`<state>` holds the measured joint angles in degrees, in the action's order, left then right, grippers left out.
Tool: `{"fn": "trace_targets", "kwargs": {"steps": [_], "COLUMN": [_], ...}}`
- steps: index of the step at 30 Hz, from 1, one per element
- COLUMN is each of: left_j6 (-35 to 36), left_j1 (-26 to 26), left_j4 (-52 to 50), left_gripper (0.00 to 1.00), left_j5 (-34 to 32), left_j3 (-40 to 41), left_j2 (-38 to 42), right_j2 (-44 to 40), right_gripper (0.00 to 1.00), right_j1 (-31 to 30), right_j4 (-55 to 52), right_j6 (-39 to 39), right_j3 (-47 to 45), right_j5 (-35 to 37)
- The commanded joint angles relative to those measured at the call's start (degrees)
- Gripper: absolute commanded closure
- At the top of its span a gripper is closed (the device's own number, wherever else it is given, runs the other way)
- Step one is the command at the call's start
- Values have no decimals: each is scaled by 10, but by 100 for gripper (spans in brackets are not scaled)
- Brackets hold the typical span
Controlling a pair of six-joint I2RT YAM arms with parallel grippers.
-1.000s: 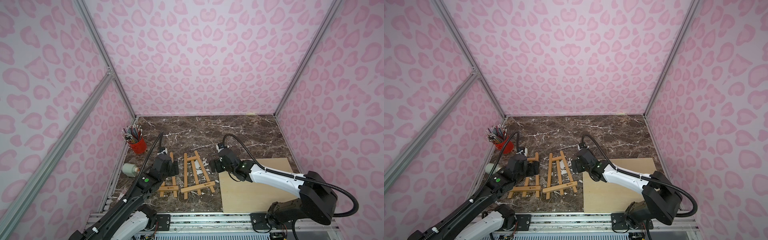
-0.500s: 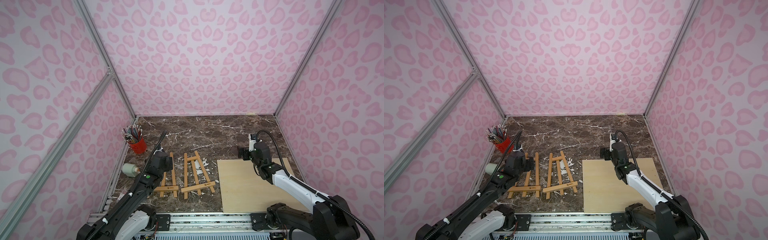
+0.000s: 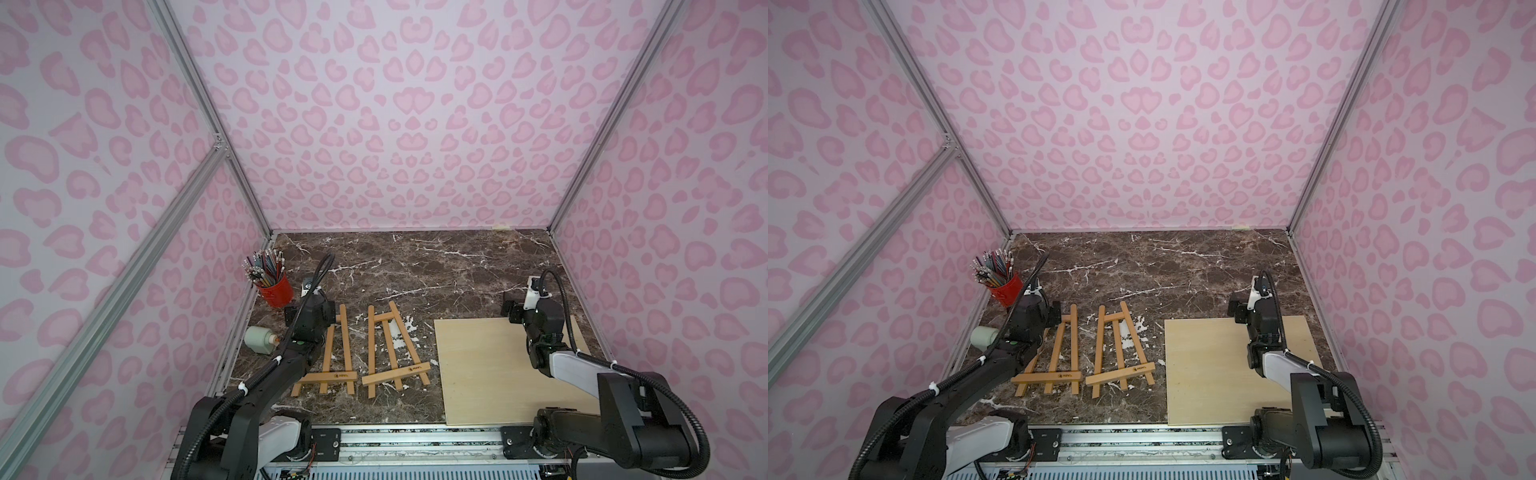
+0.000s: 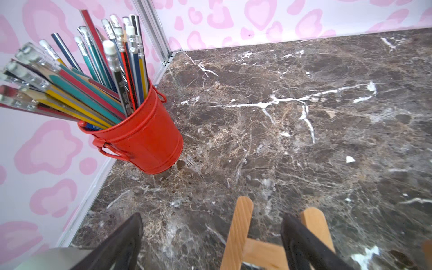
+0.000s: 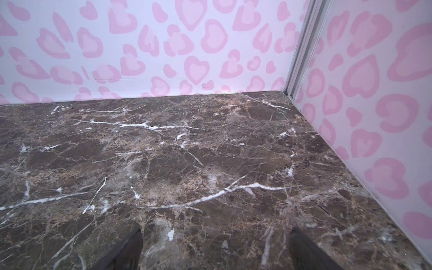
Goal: Disassemble the easel
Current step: Reset both arms
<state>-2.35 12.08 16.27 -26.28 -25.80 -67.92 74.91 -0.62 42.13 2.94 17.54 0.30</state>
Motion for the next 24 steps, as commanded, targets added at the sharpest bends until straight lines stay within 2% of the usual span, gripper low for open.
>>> {"fn": "trace_targets", "kwargs": {"steps": [1,8,16,24], "left_j6": [38,90,92,88], "left_j1": [-6,-12,-17,-23], "left_j4": [113,207,285,324], "left_gripper": [7,7,7,6], "left_j5": [27,74,104,103], "left_j3": [6,14,24,30], "left_j2": [-26,-80,-154,-181], "right_j2": [21,55,140,130], "right_gripper": [2,2,2,1], "right_j1": [2,6,8,18], "right_j4": [130,193,364,304], "right_j6": [-22,-41,-42,-25], "right_j3": [-17,-23,-68,-46], "right_j5": [-12,-31,-49,-49]}}
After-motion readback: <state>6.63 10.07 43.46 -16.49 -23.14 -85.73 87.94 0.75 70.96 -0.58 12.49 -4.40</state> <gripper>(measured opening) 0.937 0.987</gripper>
